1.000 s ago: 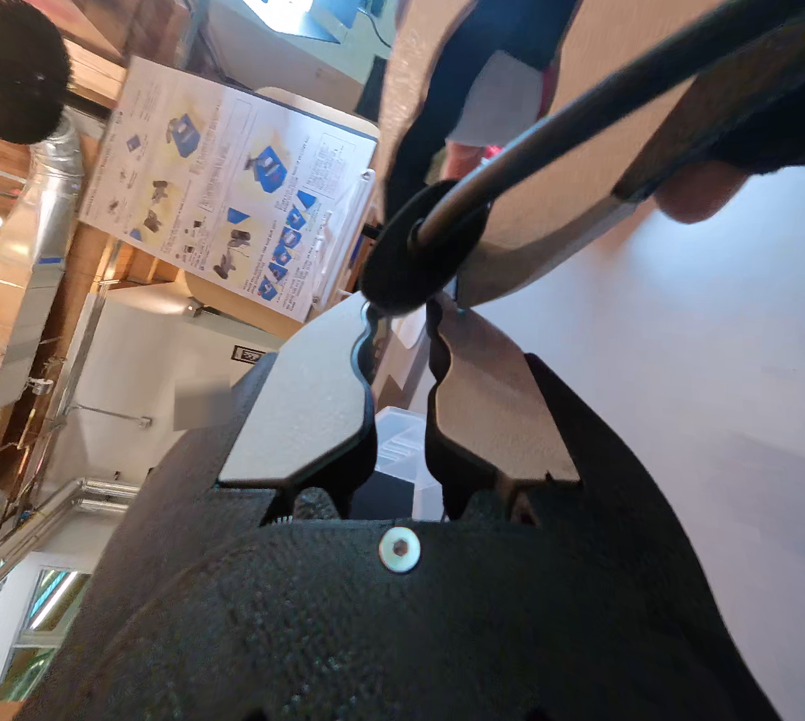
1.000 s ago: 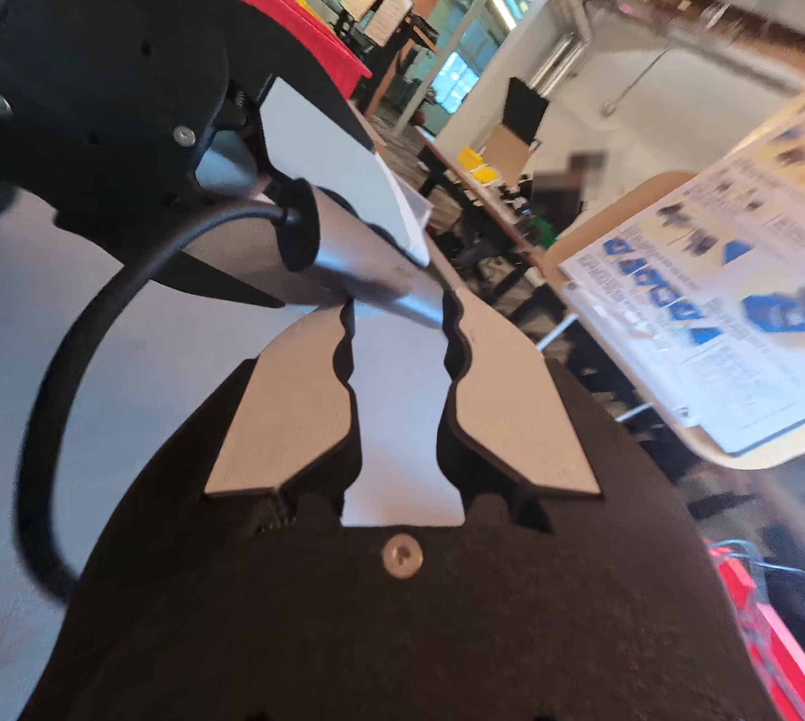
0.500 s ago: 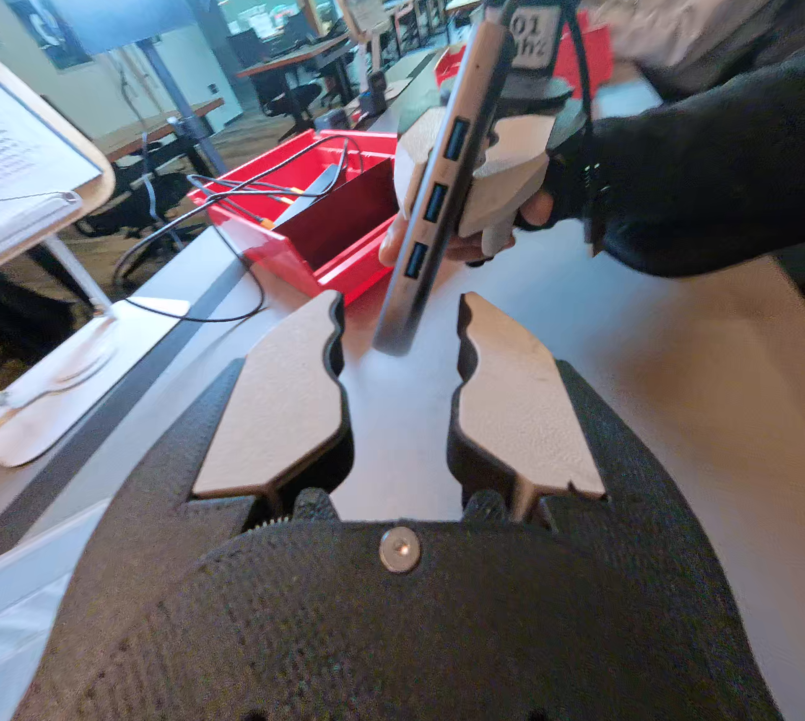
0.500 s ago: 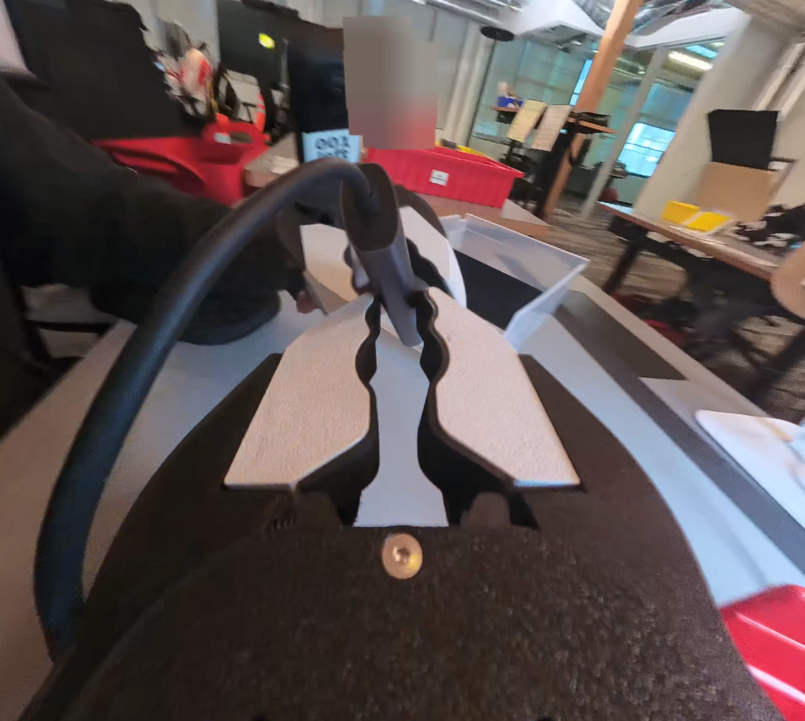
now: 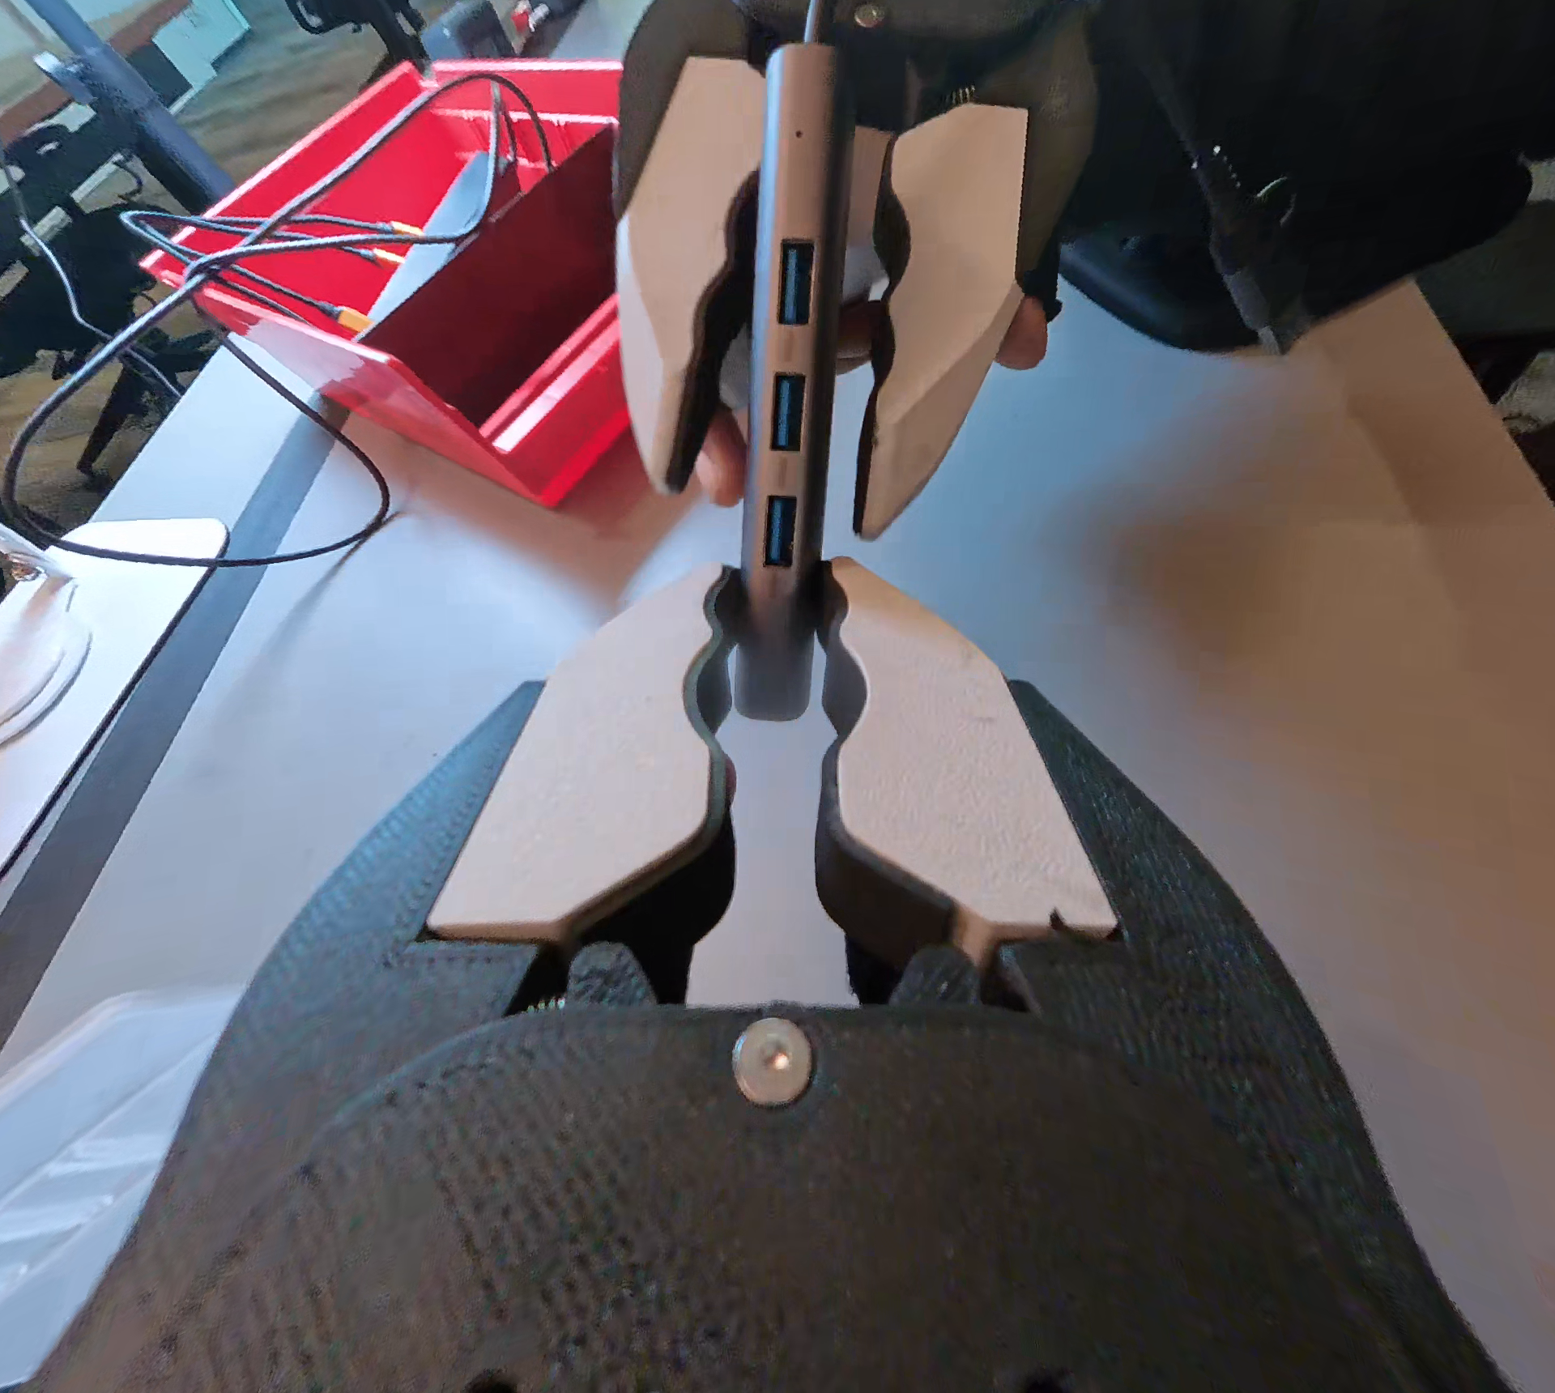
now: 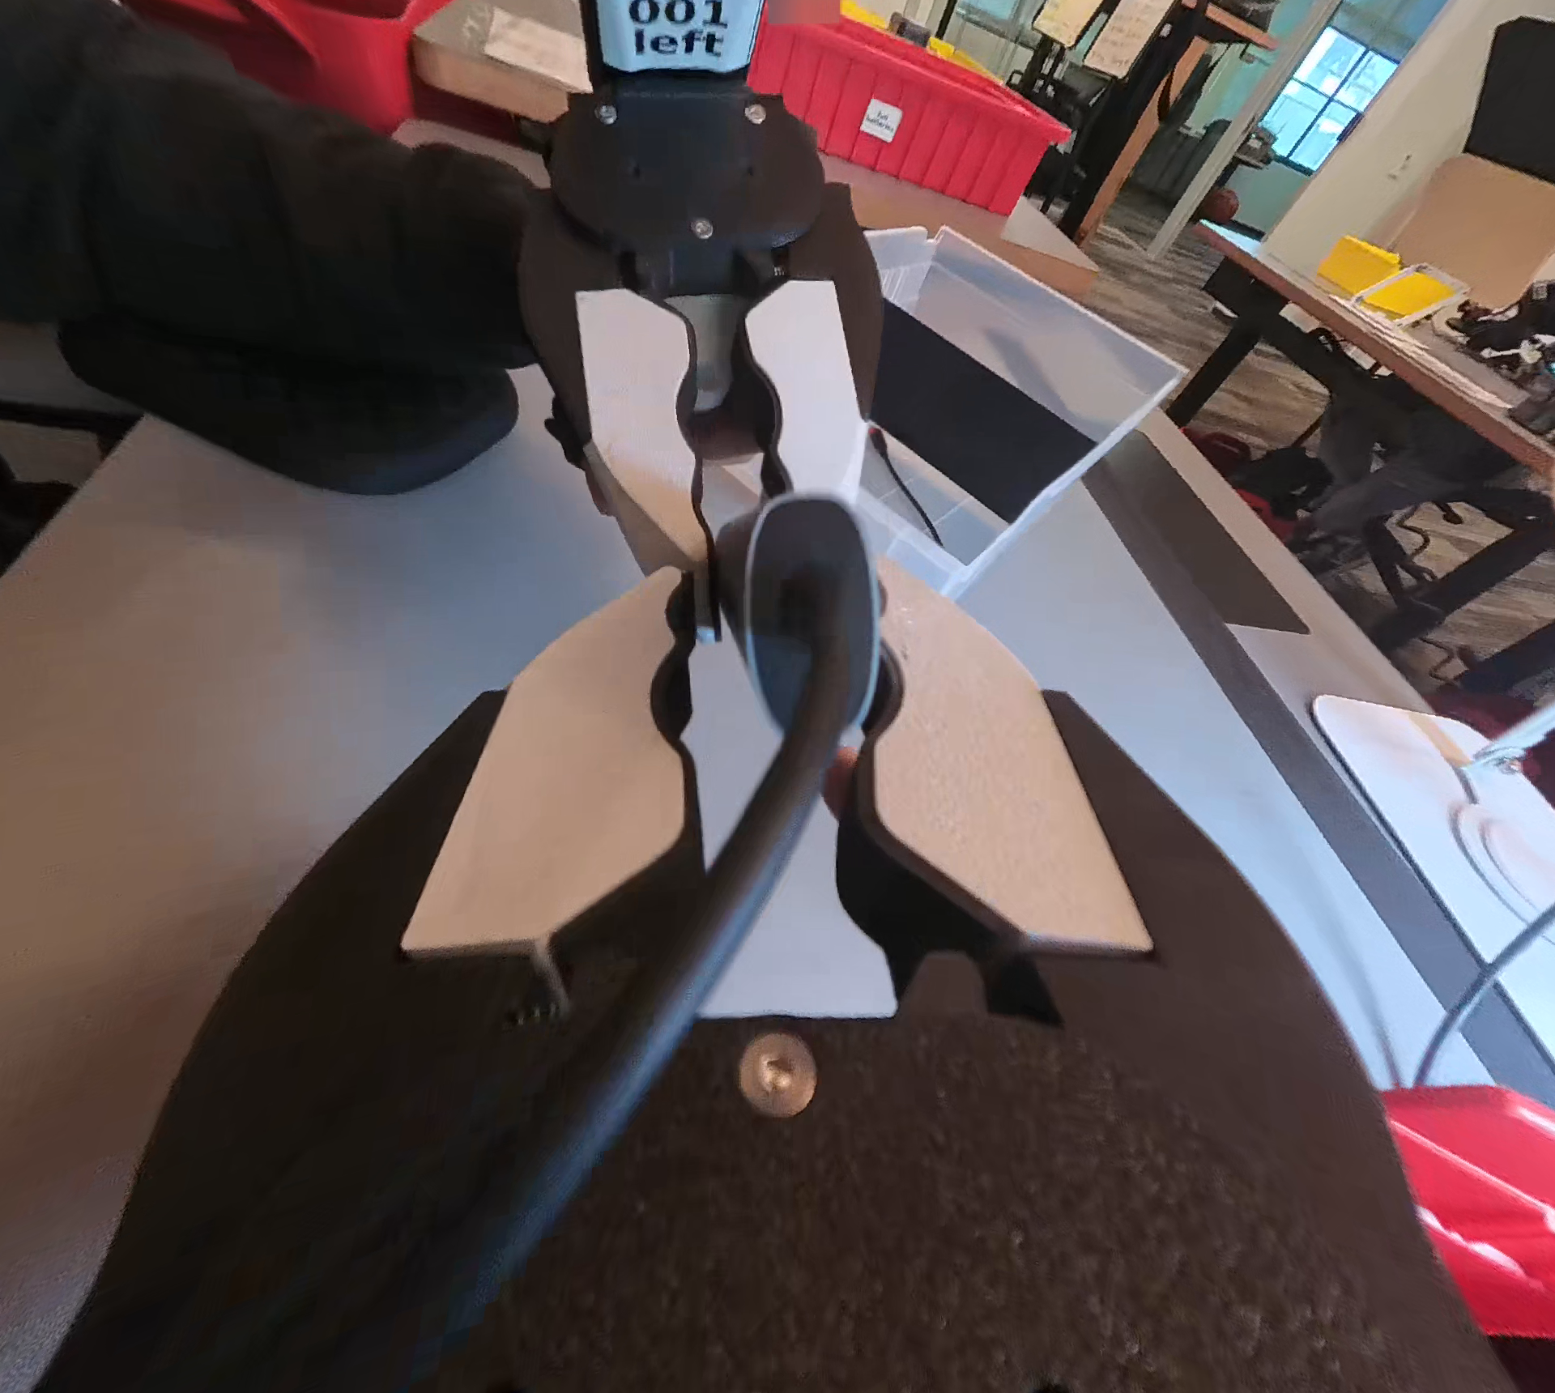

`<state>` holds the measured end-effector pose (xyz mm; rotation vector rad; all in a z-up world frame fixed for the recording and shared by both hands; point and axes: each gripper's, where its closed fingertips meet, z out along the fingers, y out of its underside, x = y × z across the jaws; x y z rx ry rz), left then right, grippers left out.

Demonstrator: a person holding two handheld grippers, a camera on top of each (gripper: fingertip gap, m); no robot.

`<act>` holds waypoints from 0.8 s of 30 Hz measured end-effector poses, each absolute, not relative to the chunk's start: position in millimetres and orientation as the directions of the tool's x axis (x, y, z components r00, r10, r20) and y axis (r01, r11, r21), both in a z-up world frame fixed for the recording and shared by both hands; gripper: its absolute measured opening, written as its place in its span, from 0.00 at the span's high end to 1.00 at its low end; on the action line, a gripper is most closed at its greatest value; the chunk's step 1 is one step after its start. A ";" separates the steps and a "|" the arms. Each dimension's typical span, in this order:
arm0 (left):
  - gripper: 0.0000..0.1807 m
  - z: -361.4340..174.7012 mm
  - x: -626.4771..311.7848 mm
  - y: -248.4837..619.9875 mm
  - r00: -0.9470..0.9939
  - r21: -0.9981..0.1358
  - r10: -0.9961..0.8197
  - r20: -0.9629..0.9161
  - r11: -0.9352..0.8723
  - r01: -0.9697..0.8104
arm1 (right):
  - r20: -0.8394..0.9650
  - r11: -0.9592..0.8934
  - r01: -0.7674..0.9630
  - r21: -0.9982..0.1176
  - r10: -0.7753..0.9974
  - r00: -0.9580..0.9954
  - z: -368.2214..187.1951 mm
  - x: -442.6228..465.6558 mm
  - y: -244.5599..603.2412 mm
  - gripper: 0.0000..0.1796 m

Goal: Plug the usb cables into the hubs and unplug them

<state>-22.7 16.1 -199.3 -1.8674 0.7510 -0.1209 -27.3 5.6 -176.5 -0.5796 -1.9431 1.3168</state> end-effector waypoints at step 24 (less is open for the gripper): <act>0.85 -131.9 -219.9 -46.0 0.968 -0.818 -0.135 -0.211 -0.517 -0.250 | 0.429 0.451 -0.019 -0.893 0.836 -0.343 -140.3 -24.9 85.4 0.90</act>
